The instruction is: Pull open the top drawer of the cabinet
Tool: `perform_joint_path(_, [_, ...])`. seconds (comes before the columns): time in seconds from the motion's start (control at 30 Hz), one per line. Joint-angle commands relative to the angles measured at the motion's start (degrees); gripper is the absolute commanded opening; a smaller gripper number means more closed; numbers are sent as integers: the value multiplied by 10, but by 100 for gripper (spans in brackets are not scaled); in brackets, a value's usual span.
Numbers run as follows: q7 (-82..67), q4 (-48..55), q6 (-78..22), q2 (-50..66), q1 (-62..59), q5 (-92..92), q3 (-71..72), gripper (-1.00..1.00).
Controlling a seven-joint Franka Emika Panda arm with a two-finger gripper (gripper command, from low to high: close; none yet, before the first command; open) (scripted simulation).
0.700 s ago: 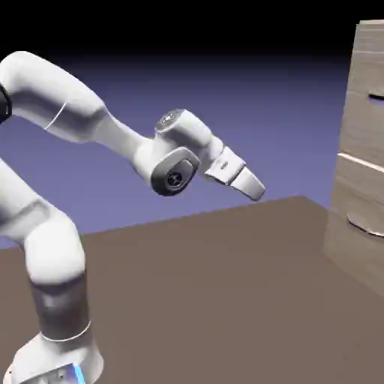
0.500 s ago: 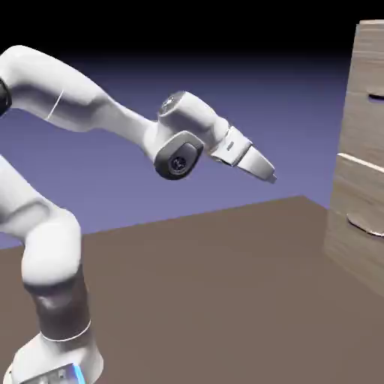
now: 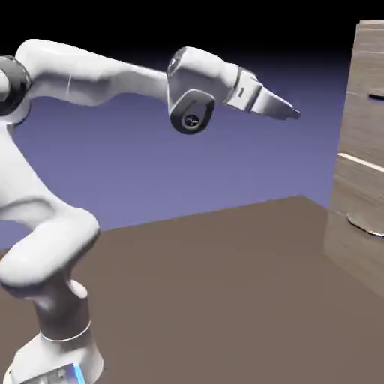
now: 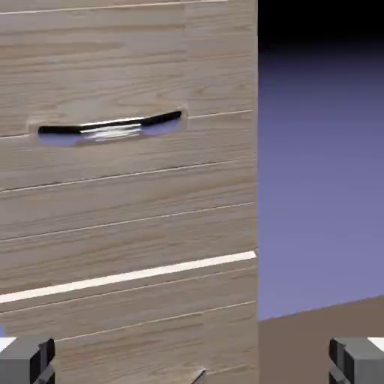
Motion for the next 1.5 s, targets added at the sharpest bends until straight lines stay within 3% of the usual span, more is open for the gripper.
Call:
perform_joint_path(0.0, [-5,13,1,0,-21,19,20,0])
perform_joint_path(1.47, [-234,594,36,6,-934,867,910,0])
